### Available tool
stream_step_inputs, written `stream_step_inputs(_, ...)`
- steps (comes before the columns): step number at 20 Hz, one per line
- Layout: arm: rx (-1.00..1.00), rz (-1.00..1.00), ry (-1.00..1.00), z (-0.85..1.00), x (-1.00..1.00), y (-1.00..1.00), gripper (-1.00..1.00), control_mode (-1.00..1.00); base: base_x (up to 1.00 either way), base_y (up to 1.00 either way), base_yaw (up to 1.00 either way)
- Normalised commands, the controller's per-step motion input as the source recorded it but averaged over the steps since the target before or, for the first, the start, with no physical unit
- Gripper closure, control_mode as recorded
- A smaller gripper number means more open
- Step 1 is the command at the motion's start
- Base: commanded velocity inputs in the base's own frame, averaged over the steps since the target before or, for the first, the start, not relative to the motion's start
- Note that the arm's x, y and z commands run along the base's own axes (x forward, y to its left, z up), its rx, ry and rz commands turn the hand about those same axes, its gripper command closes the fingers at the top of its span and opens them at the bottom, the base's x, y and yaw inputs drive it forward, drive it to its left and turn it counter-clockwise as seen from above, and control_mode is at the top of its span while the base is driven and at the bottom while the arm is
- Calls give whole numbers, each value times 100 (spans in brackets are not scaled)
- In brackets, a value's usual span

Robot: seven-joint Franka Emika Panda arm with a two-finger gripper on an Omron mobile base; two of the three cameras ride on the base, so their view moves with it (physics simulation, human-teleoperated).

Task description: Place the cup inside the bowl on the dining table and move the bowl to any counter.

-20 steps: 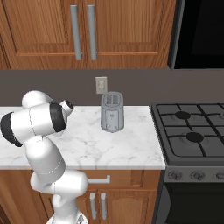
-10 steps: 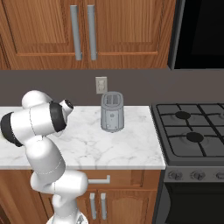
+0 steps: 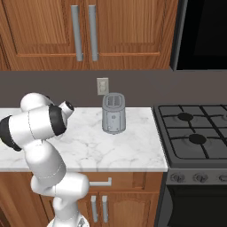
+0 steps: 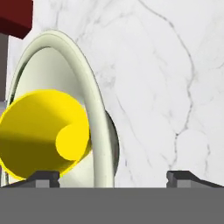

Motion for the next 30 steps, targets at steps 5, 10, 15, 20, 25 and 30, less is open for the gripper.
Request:
stream_step_inputs(5, 0, 0, -3, 19, -11, 0, -100, -100, 0, 0, 0)
stream_step_inputs(10, 0, 0, -1, 28, -6, 0, -100, -100, 0, 0, 0)
stream_step_inputs(15, 0, 0, -2, 30, -14, 0, -100, -100, 0, 0, 0)
stream_step_inputs(20, 0, 0, -1, 18, -23, -11, -100, -100, 0, 0, 0)
stream_step_inputs(25, 0, 0, -5, 4, -23, -16, -100, -100, 0, 0, 0)
stream_step_inputs(30, 0, 0, -8, 11, -28, -13, -100, -100, 0, 0, 0)
